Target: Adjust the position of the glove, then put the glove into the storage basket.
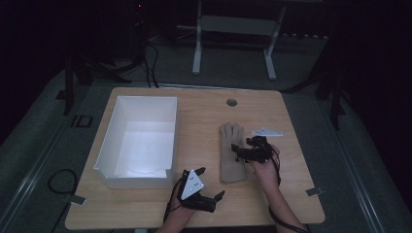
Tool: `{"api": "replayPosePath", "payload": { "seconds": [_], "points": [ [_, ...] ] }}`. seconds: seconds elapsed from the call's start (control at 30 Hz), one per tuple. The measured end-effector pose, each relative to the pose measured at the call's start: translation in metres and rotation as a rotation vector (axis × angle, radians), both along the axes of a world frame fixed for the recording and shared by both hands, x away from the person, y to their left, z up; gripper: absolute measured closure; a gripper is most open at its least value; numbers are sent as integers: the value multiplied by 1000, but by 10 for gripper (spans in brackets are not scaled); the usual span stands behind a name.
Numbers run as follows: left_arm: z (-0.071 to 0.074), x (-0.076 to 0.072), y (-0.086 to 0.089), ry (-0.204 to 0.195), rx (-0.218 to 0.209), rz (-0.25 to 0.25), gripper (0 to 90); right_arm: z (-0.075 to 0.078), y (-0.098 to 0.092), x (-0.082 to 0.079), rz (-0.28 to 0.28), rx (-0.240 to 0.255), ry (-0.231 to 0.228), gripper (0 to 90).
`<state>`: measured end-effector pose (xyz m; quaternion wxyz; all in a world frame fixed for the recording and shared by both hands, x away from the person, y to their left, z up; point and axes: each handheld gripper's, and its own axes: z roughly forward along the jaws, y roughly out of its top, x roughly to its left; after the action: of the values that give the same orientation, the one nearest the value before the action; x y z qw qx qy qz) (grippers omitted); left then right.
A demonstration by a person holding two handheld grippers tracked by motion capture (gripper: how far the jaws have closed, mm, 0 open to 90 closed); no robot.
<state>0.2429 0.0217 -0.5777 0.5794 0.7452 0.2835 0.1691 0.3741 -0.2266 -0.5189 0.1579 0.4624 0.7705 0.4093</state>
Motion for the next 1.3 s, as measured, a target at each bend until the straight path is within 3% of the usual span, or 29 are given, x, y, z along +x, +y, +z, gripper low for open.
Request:
{"api": "replayPosePath", "payload": {
  "seconds": [0.07, 0.17, 0.3, 0.4, 0.53, 0.63, 0.77, 1.0, 1.1, 1.3],
  "points": [
    [1, 3, -1, 3, -1, -18, 2, 1, -4, 0, 15, -30, -12, 187],
    [4, 7, -2, 26, -5, -45, 3, 3, -10, 0, 36, -23, -34, 189],
    [10, 13, -7, 55, 45, -67, 33, 7, -18, 1, 91, -73, -73, 176],
    [15, 17, -14, 34, 102, -95, 33, 11, -23, 4, 90, -61, -22, 145],
    [21, 24, -26, 7, 172, -130, 46, 14, -23, 10, 92, 1, -4, 116],
    [24, 31, -33, 18, 173, -176, 74, 12, -17, 17, 88, -11, 17, 102],
    [28, 39, -43, 6, 220, -210, 143, 7, -12, 29, 78, -15, 34, 151],
    [25, 56, -58, 35, 300, -268, 212, -5, -10, 53, 23, -3, 64, 327],
    [21, 62, -60, 60, 322, -284, 279, -11, -8, 61, 19, -7, 85, 342],
    [11, 71, -58, 127, 360, -303, 354, -29, -7, 75, 13, 22, 179, 319]
  ]
}}
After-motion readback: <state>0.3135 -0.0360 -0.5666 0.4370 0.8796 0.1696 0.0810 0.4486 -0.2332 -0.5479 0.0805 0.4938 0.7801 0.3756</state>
